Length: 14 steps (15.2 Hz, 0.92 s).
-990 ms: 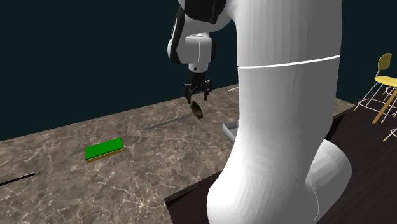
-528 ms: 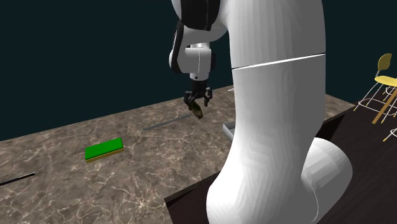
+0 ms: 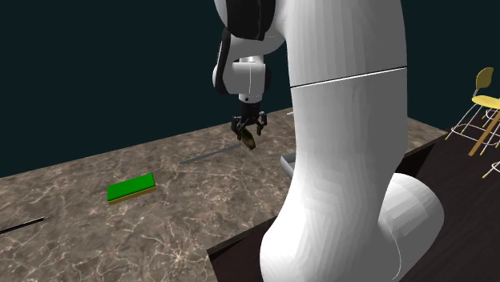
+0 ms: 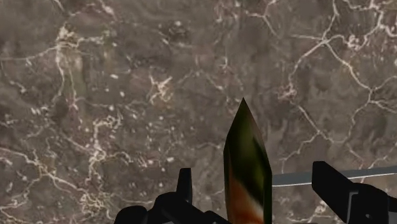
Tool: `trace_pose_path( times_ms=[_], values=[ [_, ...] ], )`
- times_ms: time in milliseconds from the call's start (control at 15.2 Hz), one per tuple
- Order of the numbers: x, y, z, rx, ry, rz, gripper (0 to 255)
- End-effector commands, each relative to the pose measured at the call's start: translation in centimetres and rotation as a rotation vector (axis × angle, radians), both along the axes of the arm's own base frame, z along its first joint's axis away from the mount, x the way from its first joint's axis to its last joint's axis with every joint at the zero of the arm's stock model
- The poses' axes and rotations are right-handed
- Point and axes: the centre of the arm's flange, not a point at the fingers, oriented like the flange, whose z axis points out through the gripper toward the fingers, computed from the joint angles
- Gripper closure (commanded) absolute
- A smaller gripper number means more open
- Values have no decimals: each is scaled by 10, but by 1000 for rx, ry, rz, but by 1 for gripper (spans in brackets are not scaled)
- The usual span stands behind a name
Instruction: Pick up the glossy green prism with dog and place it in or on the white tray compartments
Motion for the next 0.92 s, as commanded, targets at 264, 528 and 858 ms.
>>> trace_pose_path(
  times_ms=[264, 528, 858],
  values=[
    [0, 0, 0, 0, 0, 0, 255],
    [0, 0, 0, 0, 0, 0, 255],
    [0, 0, 21, 0, 0, 0, 255]
  ],
)
